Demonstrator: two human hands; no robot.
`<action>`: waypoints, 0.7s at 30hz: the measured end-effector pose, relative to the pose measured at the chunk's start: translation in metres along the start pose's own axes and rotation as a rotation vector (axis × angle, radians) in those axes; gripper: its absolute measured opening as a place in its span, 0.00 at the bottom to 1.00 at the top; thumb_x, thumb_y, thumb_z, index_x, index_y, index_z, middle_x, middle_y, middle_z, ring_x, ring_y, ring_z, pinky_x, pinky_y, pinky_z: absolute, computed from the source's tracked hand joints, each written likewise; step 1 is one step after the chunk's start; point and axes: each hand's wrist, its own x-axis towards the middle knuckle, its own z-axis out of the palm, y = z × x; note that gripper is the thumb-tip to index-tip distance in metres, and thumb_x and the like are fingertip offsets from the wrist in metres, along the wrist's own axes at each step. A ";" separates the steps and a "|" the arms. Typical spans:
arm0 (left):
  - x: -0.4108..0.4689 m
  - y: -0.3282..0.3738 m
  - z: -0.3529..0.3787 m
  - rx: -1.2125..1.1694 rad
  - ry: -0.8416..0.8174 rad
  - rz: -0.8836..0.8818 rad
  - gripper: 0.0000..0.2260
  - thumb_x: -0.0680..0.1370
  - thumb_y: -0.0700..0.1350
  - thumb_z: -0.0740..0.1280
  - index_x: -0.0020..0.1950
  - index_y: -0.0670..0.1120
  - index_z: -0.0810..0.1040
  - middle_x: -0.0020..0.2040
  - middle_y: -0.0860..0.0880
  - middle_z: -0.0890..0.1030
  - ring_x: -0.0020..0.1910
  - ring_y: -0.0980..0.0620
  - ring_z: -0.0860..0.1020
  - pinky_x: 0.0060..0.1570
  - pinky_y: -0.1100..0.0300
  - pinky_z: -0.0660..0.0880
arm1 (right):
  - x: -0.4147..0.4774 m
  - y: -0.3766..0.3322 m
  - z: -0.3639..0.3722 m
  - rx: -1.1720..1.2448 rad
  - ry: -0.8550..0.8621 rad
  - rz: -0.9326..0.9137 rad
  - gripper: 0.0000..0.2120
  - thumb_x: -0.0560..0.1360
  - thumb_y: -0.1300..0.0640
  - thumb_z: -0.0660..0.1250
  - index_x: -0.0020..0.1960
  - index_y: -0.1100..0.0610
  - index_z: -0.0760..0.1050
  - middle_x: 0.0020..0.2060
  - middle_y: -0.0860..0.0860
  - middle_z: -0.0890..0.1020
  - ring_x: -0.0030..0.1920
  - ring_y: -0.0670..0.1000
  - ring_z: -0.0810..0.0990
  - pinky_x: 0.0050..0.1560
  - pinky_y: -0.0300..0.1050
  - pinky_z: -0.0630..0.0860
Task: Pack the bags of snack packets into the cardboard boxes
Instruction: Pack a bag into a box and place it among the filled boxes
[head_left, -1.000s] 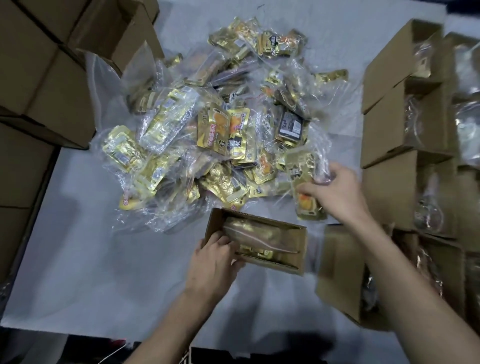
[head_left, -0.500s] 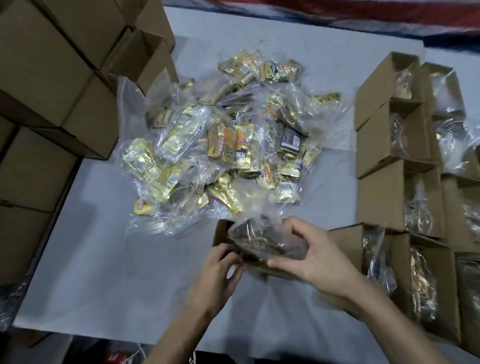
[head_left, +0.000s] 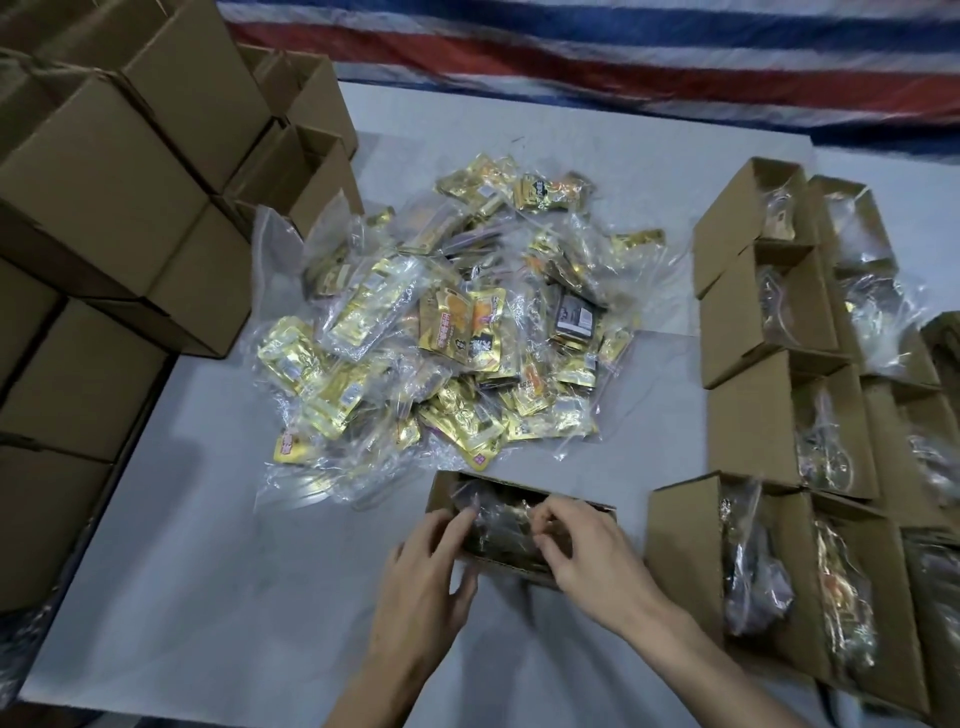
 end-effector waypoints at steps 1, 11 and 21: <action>0.002 0.001 -0.001 0.047 -0.037 0.006 0.30 0.67 0.43 0.78 0.68 0.50 0.76 0.62 0.49 0.78 0.52 0.48 0.81 0.45 0.56 0.78 | 0.000 0.001 0.002 -0.085 -0.029 0.000 0.03 0.79 0.52 0.62 0.50 0.45 0.72 0.51 0.40 0.80 0.56 0.44 0.76 0.59 0.47 0.73; 0.012 0.013 0.010 0.190 -0.213 -0.032 0.21 0.82 0.52 0.61 0.74 0.65 0.63 0.74 0.61 0.65 0.66 0.52 0.70 0.57 0.54 0.72 | -0.010 0.003 -0.007 -0.154 0.189 -0.119 0.14 0.76 0.49 0.63 0.59 0.47 0.77 0.58 0.40 0.75 0.59 0.44 0.74 0.59 0.42 0.70; 0.029 0.016 -0.004 0.213 -0.132 0.134 0.21 0.50 0.42 0.87 0.33 0.60 0.82 0.34 0.59 0.77 0.38 0.59 0.66 0.27 0.69 0.64 | 0.030 0.023 -0.049 -0.371 -0.054 0.171 0.12 0.79 0.52 0.59 0.58 0.46 0.78 0.55 0.47 0.84 0.60 0.54 0.79 0.57 0.46 0.73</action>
